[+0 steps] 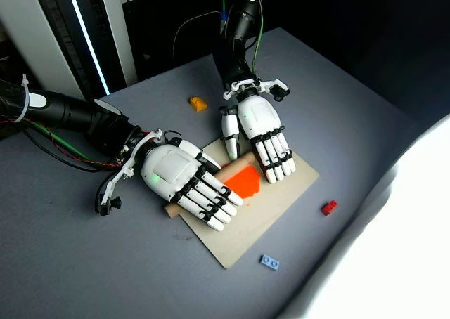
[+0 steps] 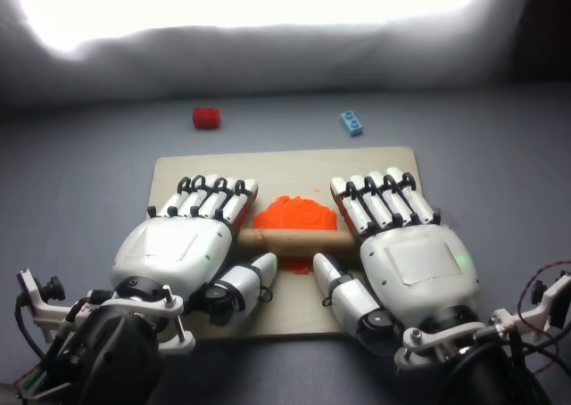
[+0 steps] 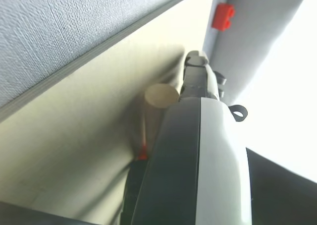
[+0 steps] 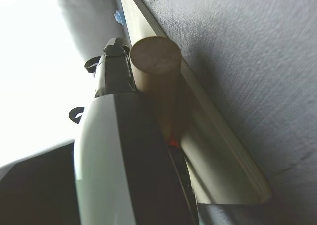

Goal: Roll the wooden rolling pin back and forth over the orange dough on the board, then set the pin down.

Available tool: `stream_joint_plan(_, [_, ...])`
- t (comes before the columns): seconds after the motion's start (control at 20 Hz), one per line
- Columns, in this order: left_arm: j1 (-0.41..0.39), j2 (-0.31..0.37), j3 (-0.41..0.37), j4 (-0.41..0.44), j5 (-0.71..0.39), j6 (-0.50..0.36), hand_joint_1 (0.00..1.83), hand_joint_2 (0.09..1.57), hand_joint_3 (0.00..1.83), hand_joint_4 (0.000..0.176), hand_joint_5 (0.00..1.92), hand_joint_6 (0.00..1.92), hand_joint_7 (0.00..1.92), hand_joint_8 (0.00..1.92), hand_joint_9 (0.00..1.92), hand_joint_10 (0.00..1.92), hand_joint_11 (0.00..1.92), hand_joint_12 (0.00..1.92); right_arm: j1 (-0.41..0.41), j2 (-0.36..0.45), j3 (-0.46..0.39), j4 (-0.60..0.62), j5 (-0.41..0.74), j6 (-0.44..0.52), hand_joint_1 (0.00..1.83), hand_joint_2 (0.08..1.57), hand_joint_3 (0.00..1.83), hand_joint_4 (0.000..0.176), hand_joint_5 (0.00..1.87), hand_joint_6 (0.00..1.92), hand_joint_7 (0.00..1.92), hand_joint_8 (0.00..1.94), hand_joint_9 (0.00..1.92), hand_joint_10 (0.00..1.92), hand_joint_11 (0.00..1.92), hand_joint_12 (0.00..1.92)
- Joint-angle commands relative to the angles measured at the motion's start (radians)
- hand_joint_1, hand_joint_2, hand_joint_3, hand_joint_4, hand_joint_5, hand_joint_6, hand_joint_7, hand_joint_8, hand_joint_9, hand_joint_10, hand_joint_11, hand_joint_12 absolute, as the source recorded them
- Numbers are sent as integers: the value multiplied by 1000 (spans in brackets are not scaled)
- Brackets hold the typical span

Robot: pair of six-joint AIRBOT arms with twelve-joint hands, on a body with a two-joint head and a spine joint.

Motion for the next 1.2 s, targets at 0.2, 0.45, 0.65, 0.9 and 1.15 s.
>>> stream_joint_plan(0.2, [-15,-9,24,20,-67,5,0,1563,5,0,0,0,0,0,0,0,0,0,9,14,13,13,-54,-7,0,1571,41,0,124,0,111,1,74,1,0,78])
stream_joint_plan(0.45, [-24,-13,38,17,-58,8,0,1561,3,0,0,0,0,0,0,0,0,0,19,19,13,17,-51,2,0,1571,48,0,118,0,102,0,65,0,0,21])
stream_joint_plan(0.65, [-29,-17,49,15,-51,8,0,1560,2,0,0,0,0,0,0,0,0,0,25,23,13,20,-52,6,0,1571,44,0,114,1,98,0,60,0,0,22])
stream_joint_plan(0.9, [-32,-24,67,15,-43,7,0,1547,0,0,0,0,0,0,0,0,0,0,31,27,13,22,-50,14,0,1571,35,0,120,2,96,0,65,1,9,41])
stream_joint_plan(1.15, [-35,-32,80,15,-32,7,0,1495,0,0,0,0,0,0,0,0,0,0,32,29,14,38,-43,14,0,1562,9,0,125,0,105,0,63,0,0,92])
